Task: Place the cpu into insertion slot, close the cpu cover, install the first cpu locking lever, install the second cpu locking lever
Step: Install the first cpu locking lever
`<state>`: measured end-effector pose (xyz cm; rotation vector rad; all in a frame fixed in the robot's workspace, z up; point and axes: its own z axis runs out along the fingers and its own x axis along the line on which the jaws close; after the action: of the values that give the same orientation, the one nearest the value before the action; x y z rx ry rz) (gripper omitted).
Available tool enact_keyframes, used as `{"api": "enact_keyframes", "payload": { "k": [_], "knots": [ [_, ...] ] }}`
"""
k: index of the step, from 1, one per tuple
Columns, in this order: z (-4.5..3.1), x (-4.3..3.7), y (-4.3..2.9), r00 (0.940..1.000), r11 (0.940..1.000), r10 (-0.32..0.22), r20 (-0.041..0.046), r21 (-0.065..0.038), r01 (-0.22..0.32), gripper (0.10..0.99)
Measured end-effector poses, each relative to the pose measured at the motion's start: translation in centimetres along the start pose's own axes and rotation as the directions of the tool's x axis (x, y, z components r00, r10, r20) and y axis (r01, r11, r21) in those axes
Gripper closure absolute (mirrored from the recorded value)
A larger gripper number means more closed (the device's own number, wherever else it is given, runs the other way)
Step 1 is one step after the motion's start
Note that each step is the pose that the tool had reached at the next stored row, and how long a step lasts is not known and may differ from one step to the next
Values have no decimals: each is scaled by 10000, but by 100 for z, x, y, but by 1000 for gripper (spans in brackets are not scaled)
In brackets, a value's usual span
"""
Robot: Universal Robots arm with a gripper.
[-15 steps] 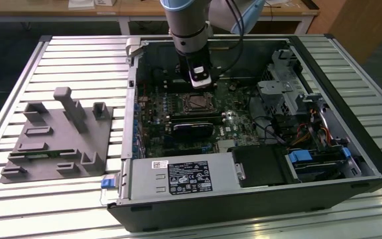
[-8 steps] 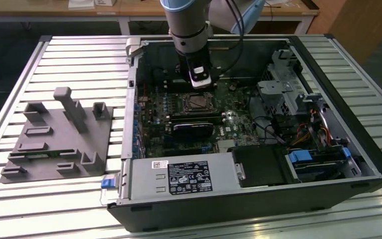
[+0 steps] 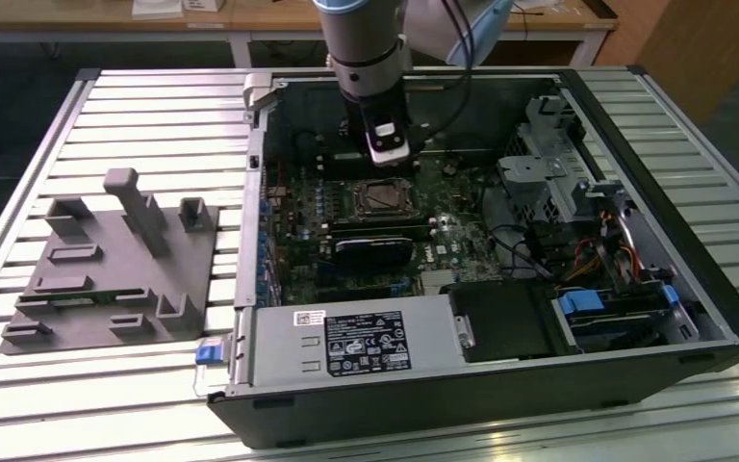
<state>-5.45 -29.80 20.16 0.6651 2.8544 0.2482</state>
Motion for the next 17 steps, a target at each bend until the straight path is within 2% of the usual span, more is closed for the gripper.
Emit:
{"api": "enact_keyframes", "payload": {
  "k": [2, 8, 10, 13, 17],
  "knots": [
    [-27, -4, 6, 10000, 10000, 0, 0, 0, 0, 980],
    [-31, -5, 7, 10000, 10000, 0, -14, 7, 0, 980],
    [-29, -10, 9, 9999, 9999, 4, -106, 116, -3, 980],
    [-20, -25, 15, 9996, 9995, 15, -290, 325, -6, 980],
    [-16, -58, 3, 9990, 9989, 29, -447, 473, -8, 980]
  ]
}}
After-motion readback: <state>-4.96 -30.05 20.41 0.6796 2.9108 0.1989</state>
